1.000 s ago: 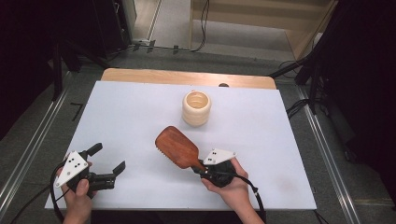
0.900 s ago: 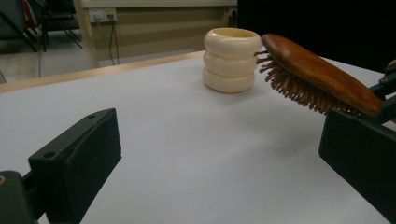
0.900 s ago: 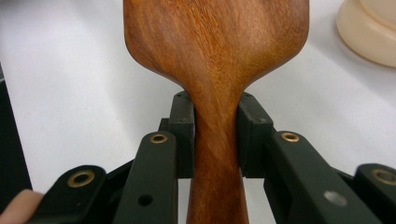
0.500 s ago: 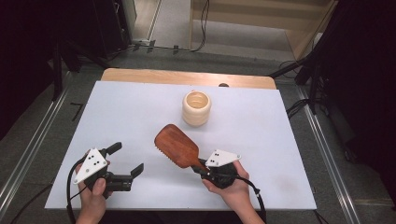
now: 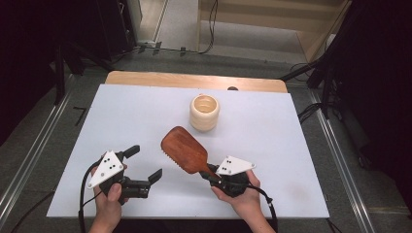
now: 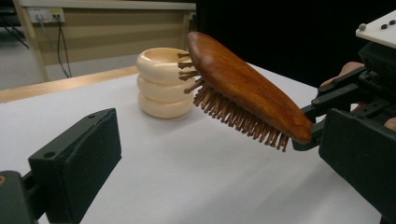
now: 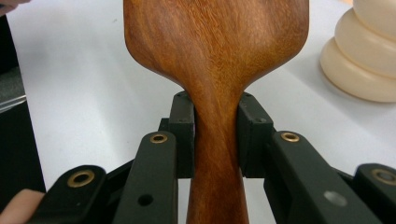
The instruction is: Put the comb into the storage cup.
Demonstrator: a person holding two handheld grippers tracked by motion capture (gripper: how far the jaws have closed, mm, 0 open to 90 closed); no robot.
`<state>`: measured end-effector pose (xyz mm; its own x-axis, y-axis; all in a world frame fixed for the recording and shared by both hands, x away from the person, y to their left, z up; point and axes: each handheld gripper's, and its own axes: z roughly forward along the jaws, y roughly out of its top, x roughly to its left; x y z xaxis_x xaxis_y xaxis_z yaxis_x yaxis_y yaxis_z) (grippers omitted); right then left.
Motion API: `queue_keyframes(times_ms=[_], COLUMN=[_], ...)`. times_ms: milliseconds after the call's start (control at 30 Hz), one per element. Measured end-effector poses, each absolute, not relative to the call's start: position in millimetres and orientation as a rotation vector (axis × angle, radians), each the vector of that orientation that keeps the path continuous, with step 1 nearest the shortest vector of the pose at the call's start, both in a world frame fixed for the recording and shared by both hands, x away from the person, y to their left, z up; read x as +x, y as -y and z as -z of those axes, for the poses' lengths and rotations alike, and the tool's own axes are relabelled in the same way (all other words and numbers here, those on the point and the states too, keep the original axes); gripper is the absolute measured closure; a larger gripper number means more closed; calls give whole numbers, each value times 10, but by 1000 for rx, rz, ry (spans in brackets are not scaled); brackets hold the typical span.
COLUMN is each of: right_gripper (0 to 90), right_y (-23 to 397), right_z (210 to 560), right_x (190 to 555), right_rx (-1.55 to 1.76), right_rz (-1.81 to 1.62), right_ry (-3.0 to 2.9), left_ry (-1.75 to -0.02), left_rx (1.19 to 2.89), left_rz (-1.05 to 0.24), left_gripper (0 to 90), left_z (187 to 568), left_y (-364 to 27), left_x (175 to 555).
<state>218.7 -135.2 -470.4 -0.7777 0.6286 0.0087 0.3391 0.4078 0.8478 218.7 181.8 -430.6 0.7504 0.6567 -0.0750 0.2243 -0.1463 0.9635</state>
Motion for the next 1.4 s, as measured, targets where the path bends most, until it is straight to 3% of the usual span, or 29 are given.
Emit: queue_keyframes(times_ms=[600, 1167, 1400], right_gripper=[701, 701, 701], right_y=[1342, 1320, 1280], right_z=[4662, 4631, 4634], right_x=[2097, 2040, 2005], right_rx=[773, 749, 723], right_rz=[-1374, -1408, -1422], right_ry=[-2252, -2206, -2189], left_ry=[-653, -740, -781], left_rx=[1685, 1655, 1652], left_rz=[-352, -295, -309], left_gripper=[0, 0, 65], left_z=[4183, 4201, 4155], left_y=[-1437, -1230, -1112], left_x=[2241, 2374, 2369])
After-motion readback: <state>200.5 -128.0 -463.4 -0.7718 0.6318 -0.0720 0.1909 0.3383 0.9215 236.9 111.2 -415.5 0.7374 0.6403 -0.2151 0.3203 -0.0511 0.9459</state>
